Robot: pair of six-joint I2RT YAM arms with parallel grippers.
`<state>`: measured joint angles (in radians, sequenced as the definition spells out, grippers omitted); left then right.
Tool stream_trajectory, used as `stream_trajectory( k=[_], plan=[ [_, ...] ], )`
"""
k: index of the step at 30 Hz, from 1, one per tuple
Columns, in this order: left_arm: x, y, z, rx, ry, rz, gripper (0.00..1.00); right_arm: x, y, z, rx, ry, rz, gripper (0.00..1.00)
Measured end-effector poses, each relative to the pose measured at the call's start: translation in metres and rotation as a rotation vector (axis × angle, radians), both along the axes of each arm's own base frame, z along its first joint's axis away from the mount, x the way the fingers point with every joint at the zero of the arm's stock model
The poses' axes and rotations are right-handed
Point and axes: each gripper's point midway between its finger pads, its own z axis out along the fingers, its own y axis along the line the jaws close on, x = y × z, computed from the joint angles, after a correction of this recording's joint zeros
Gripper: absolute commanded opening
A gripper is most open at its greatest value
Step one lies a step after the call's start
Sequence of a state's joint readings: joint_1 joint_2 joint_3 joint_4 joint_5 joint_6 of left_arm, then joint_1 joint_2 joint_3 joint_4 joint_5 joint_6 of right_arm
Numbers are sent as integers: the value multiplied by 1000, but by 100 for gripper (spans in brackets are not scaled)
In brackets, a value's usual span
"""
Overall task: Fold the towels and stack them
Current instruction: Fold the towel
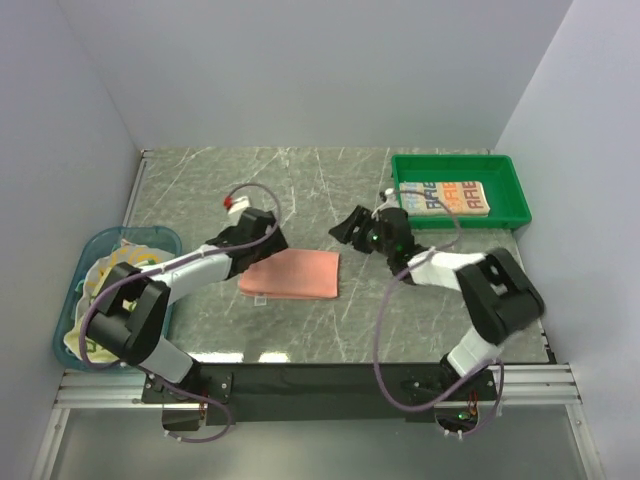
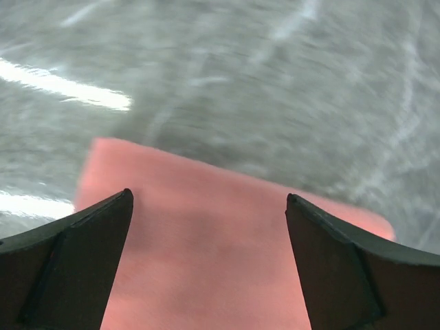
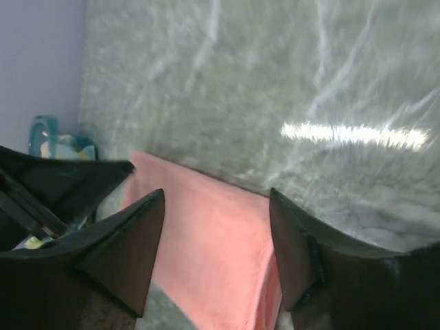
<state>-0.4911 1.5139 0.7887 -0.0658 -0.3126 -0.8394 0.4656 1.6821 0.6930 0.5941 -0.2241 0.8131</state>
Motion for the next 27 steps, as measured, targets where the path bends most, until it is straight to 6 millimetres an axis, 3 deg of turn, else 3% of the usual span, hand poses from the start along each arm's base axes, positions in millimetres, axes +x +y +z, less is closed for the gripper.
stream_trajectory(
  k=[2, 5, 7, 12, 15, 19, 23, 27],
  plan=[
    [-3, -22, 16, 50, -19, -71, 99, 3, -12, 32, -47, -68, -29, 83],
    [-16, -61, 40, 105, -52, -188, 97, 4, -36, 66, -126, -121, -85, 87],
    [-32, -84, 50, 141, -61, -264, 93, 0, -54, 74, -178, -121, -125, 87],
    [-75, -136, 58, 231, -51, -431, 84, -27, -104, 65, -315, -50, -246, 87],
    [-98, -168, 47, 299, -27, -518, 78, -50, -128, 53, -365, -12, -301, 87],
    [-118, -199, 17, 397, 20, -605, 73, -73, -151, 30, -417, 34, -345, 87],
    [-126, -204, -20, 523, 82, -642, 71, -88, -163, 19, -445, 50, -366, 87],
    [-124, -196, -30, 603, 107, -634, 70, -91, -166, 21, -442, 36, -374, 86]
  ],
)
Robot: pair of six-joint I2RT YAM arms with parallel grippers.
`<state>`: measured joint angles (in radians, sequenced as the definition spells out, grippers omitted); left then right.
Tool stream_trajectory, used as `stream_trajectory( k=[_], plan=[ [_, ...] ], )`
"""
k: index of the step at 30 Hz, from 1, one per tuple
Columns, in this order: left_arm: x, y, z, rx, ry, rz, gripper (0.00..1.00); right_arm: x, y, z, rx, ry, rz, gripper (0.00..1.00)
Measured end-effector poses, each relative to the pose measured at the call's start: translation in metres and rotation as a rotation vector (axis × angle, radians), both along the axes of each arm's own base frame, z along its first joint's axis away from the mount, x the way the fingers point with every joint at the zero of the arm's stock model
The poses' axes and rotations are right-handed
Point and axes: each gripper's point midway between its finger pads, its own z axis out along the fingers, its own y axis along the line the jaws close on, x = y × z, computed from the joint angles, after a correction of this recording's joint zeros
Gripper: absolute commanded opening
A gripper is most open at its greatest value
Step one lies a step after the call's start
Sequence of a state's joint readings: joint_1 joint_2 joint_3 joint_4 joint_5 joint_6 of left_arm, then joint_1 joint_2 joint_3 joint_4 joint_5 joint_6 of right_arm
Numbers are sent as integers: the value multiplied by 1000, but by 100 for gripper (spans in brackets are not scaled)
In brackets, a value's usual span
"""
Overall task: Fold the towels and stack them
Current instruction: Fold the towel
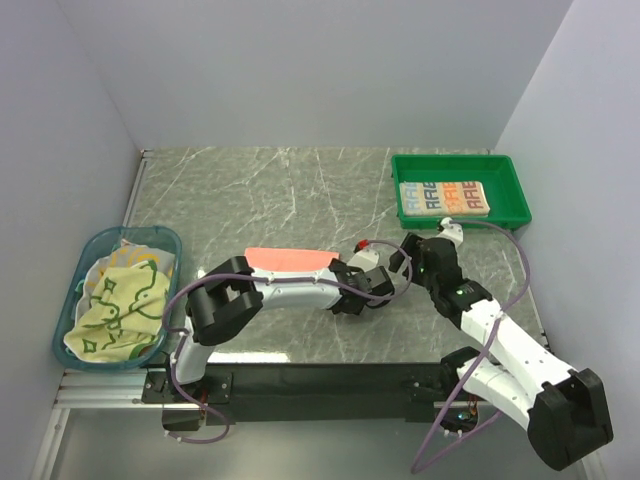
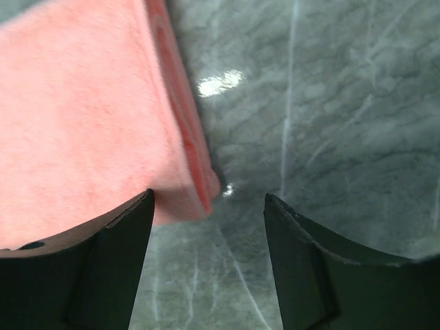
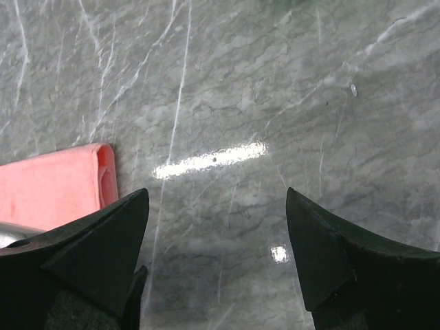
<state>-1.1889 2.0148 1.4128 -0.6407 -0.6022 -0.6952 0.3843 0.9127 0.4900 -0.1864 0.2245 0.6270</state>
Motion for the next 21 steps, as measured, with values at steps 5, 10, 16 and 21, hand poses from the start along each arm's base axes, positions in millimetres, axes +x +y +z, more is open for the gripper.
stream_trajectory(
  k=[5, 10, 16, 21],
  plan=[
    [6, 4, 4, 34, -32, 13, 60, -4, -1, -8, 2, 10, 5, 86],
    [11, 3, -4, 66, -45, 19, 42, -7, 3, -14, 14, 28, 22, 86],
    [12, 4, -9, 78, -54, 27, 1, -4, 13, -10, 56, 13, 54, 86],
    [13, 6, -9, 85, -67, 30, 1, -1, 23, -10, 113, 18, 80, 86]
  ],
)
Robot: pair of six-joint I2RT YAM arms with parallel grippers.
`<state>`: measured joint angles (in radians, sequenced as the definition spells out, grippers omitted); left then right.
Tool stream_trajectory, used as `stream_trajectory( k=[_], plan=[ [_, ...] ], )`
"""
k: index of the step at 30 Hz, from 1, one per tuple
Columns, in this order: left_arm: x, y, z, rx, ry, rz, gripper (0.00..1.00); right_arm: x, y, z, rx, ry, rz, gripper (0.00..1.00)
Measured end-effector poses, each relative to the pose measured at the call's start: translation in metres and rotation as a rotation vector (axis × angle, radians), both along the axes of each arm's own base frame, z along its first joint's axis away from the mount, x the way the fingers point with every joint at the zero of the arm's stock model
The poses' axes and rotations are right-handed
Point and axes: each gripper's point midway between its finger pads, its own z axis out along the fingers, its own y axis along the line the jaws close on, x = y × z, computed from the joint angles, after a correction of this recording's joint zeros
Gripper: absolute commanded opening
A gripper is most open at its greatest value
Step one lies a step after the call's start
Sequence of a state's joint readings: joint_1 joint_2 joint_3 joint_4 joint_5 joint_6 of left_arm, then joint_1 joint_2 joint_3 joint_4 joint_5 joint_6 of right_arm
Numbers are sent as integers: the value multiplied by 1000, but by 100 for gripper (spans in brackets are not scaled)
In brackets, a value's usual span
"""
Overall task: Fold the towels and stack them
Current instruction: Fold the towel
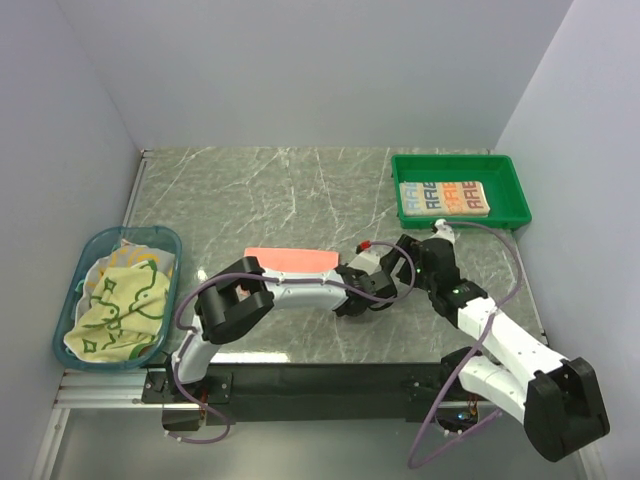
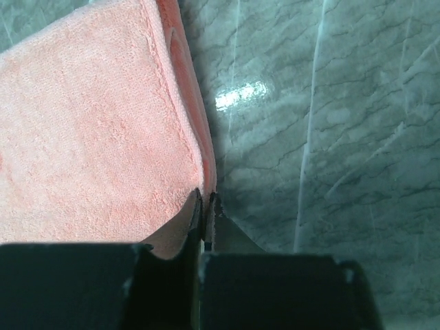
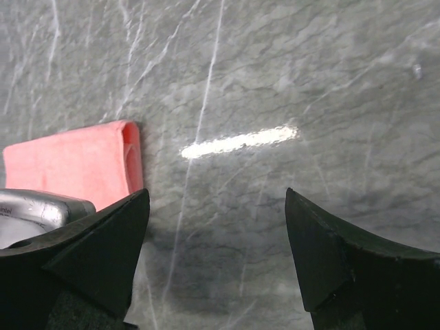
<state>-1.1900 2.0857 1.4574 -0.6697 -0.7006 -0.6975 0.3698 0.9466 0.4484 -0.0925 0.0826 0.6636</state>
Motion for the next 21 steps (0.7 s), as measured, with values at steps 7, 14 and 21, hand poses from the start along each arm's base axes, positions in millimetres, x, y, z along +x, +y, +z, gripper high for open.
stream_trajectory(
  k=[7, 14, 21],
  plan=[
    [-8, 13, 8, -50, 14, -5, 1, 0, 37, -22, 144, 131, 113, 86],
    [-4, 10, 45, -210, 8, 2, 1, -3, 79, -52, 355, 305, 177, 85],
    [3, 7, 51, -259, 18, 12, 1, 14, 122, -49, 551, 329, 217, 84]
  ],
)
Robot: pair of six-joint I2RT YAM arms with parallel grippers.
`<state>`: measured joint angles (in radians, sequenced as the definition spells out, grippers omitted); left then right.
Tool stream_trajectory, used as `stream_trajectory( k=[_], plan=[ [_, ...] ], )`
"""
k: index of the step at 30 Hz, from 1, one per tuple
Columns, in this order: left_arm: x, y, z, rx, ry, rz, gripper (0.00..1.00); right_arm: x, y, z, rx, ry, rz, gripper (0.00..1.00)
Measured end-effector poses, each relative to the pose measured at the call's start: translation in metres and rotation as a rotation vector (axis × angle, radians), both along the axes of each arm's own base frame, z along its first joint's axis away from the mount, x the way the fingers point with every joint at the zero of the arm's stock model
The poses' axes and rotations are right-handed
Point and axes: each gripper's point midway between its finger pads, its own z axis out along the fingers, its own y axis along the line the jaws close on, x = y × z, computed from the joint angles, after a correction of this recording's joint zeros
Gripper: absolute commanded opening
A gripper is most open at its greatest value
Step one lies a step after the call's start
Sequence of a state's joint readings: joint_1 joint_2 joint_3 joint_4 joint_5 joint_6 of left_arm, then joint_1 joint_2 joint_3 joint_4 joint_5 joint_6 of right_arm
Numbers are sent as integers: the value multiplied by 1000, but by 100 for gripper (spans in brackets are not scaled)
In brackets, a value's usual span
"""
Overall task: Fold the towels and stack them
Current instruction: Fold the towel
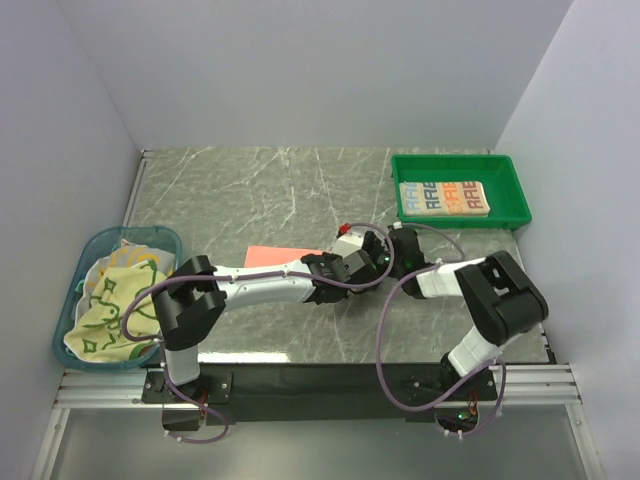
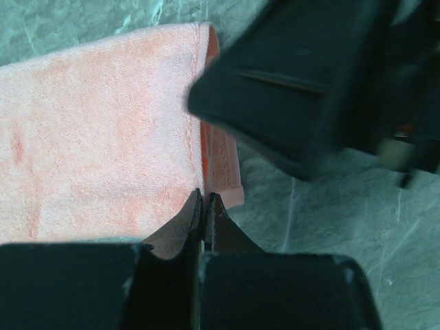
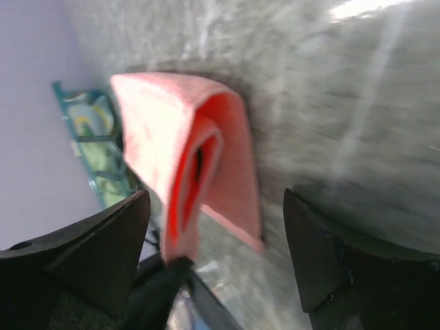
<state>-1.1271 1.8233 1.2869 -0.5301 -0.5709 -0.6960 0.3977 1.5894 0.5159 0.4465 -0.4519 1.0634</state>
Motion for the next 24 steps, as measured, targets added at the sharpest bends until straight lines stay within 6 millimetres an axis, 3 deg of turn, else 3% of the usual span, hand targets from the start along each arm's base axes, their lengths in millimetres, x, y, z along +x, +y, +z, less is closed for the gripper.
stream_trajectory(
  k=[5, 7, 8, 9, 11, 12, 15, 17, 24],
  plan=[
    [-1, -1, -1, -2, 9, -4, 1, 2, 22, 2, 85, 24, 5, 84],
    [-2, -1, -2, -1, 11, -5, 8, 3, 22, 2, 83, 23, -8, 84],
    [-2, -1, -4, 1, 15, -5, 13, 4, 21, 2, 78, 21, -14, 84],
    [-3, -1, -5, 3, 18, -6, 26, 4, 19, 1, 66, 19, -23, 84],
    [-3, -1, -9, 12, 24, -8, 39, 6, 13, 2, 34, 7, -43, 84],
    [-4, -1, -12, 19, 29, -10, 51, 7, 7, 3, 9, -1, -52, 84],
    [-6, -1, -19, 37, 38, -15, 63, 13, -16, 6, -79, -35, -105, 84],
    [-8, -4, -20, 43, 42, -20, 65, 19, -34, 8, -144, -57, -142, 84],
    [-4, -19, -13, 44, 40, -22, 57, 27, -84, 10, -335, -95, -208, 84]
  ],
)
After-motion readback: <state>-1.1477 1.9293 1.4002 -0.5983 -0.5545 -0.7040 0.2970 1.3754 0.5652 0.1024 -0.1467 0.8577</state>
